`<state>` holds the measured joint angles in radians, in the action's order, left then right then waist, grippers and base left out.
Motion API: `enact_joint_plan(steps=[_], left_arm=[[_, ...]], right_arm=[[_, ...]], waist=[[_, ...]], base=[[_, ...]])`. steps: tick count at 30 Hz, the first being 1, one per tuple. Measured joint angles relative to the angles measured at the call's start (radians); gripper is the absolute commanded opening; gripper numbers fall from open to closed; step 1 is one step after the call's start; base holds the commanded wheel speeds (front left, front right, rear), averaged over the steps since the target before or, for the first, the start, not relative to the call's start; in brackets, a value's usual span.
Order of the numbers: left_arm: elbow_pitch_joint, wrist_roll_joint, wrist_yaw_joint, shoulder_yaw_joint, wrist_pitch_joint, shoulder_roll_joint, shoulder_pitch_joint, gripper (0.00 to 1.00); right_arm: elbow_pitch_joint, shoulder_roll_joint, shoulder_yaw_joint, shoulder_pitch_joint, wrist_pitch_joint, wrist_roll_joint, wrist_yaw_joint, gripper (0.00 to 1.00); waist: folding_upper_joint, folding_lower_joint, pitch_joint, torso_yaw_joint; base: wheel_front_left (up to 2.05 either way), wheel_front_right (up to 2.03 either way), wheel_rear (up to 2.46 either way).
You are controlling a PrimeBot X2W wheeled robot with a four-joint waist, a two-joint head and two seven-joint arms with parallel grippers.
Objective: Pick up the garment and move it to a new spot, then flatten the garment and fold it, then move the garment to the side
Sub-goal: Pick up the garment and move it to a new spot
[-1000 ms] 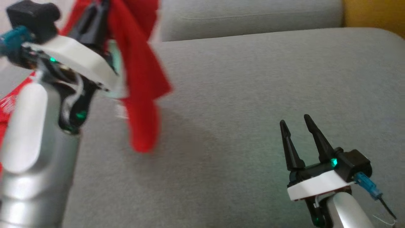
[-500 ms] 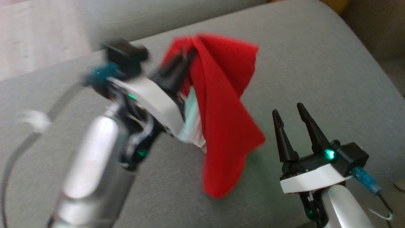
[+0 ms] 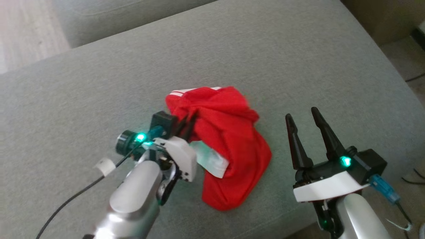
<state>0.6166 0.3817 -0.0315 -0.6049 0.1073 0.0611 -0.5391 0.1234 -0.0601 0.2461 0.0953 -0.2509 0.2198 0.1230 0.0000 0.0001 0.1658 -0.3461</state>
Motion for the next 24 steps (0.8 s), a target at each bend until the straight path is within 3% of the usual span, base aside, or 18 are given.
enact_joint_plan(steps=[3,13,14,15,16,24], left_arm=[[0.074,-0.006,0.023,0.021,-0.05,0.0,-0.025,0.0],[0.195,0.029,0.023,0.049,-0.143,-0.008,-0.079,0.0],[0.202,0.034,0.021,0.047,-0.147,-0.01,-0.079,0.29],[0.207,0.04,0.021,0.048,-0.155,-0.012,-0.078,0.76],[0.212,0.049,0.021,0.047,-0.164,-0.012,-0.078,1.0],[0.147,0.07,0.005,0.048,-0.33,-0.014,-0.025,1.0]], right_arm=[[0.001,0.001,-0.011,0.0,0.0,-0.001,0.0,1.0],[0.012,0.001,-0.014,0.0,0.0,-0.01,0.0,1.0],[0.015,0.001,-0.014,0.0,0.0,-0.01,0.0,1.0],[0.016,0.001,-0.014,0.0,0.0,-0.01,0.0,1.0],[0.018,0.001,-0.015,-0.001,0.0,-0.01,0.0,1.0],[0.024,-0.001,-0.021,-0.005,0.0,-0.016,0.0,1.0]], waist=[[0.0,0.0,-0.002,0.026],[0.0,0.0,-0.032,0.125],[0.0,0.0,-0.036,0.133],[0.0,0.0,-0.041,0.14],[0.0,0.0,-0.046,0.145],[0.0,-0.0001,-0.085,0.166]], base=[[0.0,0.0,0.0],[0.0,0.0,0.0],[0.0,0.0,0.0],[0.0,0.0,0.0],[0.0,0.0,0.0],[0.0,0.0,0.0]])
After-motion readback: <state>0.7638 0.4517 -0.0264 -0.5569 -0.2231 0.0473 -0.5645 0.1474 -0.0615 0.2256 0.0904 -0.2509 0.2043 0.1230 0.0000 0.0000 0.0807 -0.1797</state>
